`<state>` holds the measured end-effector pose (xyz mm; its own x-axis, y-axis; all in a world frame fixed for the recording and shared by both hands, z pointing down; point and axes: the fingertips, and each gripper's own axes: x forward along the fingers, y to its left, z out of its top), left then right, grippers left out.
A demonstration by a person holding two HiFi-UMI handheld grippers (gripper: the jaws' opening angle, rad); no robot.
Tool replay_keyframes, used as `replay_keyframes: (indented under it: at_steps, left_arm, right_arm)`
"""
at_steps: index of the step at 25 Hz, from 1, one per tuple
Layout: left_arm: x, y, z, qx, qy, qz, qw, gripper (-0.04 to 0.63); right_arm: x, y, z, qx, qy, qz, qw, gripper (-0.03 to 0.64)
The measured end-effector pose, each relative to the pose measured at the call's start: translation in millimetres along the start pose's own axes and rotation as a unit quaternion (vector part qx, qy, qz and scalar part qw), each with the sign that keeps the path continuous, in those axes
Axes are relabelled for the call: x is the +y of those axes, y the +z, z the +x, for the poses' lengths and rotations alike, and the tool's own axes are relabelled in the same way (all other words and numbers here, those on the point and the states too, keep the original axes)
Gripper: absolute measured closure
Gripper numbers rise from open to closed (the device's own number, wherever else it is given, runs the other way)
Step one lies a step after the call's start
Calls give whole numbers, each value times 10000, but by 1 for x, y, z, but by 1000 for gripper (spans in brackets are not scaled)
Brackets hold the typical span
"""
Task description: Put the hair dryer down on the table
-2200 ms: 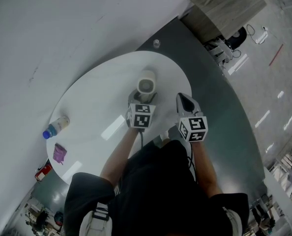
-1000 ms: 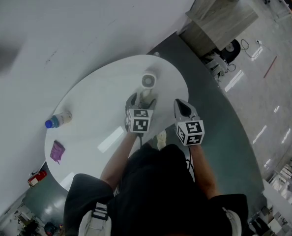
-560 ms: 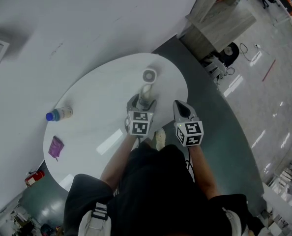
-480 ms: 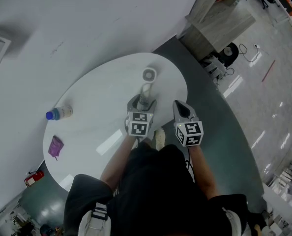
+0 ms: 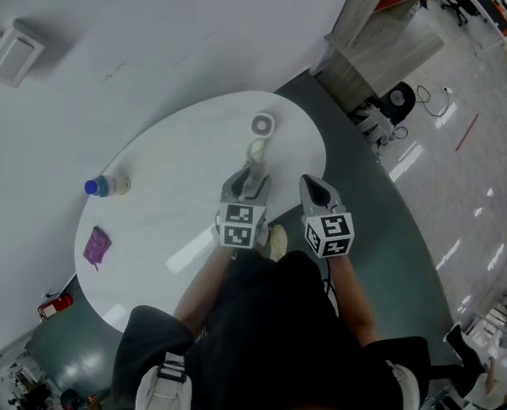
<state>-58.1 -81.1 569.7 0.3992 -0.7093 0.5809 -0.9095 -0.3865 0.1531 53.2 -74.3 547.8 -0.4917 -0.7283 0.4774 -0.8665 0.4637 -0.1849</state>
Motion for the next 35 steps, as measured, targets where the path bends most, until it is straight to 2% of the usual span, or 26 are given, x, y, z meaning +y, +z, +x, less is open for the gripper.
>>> replay_keyframes:
  at_steps: [16, 21, 35]
  left_arm:
    - [-32, 44, -87, -1109, 265, 132, 9934, 522]
    - [-48, 52, -116, -1458, 307, 193, 9887, 534]
    - [-72, 37, -160, -1622, 676, 158, 9843, 580]
  right_arm:
    - [41, 53, -56, -827, 429, -518, 9943, 614]
    - [49, 61, -79, -1036, 575, -633, 9909, 614]
    - [56, 44, -124, -1141, 878, -794, 9864, 614]
